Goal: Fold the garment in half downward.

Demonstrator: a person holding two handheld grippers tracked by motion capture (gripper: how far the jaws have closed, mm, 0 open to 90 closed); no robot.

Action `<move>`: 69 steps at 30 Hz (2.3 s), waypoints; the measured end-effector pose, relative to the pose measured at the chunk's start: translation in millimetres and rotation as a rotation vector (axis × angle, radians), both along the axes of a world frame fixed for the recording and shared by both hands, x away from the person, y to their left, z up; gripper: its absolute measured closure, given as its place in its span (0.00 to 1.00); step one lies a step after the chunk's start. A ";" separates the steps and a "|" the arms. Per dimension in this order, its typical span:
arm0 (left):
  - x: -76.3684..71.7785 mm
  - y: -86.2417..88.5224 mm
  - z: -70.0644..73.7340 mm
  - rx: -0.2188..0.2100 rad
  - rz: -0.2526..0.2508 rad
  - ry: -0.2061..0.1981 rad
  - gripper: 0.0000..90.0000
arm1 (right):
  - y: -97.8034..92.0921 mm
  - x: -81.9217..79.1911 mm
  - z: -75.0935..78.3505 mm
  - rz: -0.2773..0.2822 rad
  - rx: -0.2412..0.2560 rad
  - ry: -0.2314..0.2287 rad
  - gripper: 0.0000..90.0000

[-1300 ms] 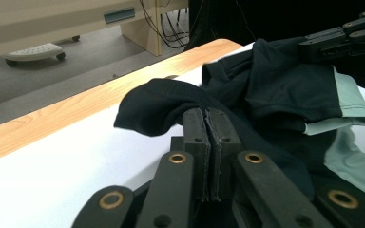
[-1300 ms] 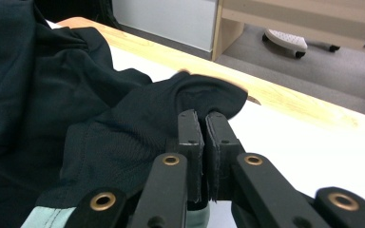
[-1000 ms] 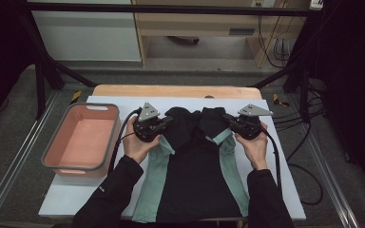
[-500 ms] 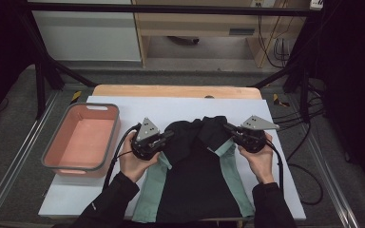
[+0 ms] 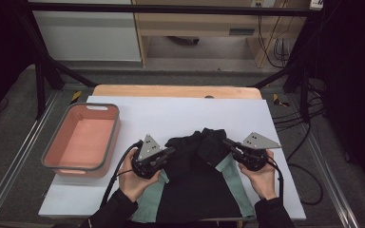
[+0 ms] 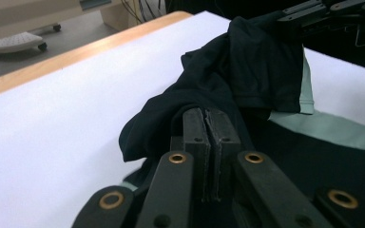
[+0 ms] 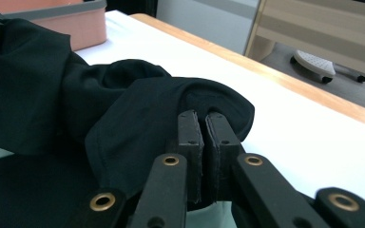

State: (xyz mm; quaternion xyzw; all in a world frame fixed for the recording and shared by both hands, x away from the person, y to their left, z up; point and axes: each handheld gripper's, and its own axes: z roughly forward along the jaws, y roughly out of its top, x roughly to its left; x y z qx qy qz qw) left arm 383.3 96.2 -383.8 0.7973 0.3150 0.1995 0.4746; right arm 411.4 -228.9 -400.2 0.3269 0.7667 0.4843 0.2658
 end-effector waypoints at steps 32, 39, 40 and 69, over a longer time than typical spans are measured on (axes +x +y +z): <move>-70.6 30.3 -60.2 0.056 -0.082 0.184 0.96 | -4.3 -72.9 -63.5 0.150 -0.005 0.307 0.94; -68.2 31.5 -62.1 0.060 -0.096 0.209 0.91 | -2.8 -74.7 -63.2 0.145 -0.009 0.326 0.88; -66.6 32.6 -58.6 0.049 -0.098 0.209 0.88 | -2.7 -74.3 -61.4 0.143 0.000 0.321 0.85; 42.2 67.9 -66.1 0.042 0.187 0.217 0.21 | -22.6 1.6 -38.0 -0.137 0.061 0.287 0.29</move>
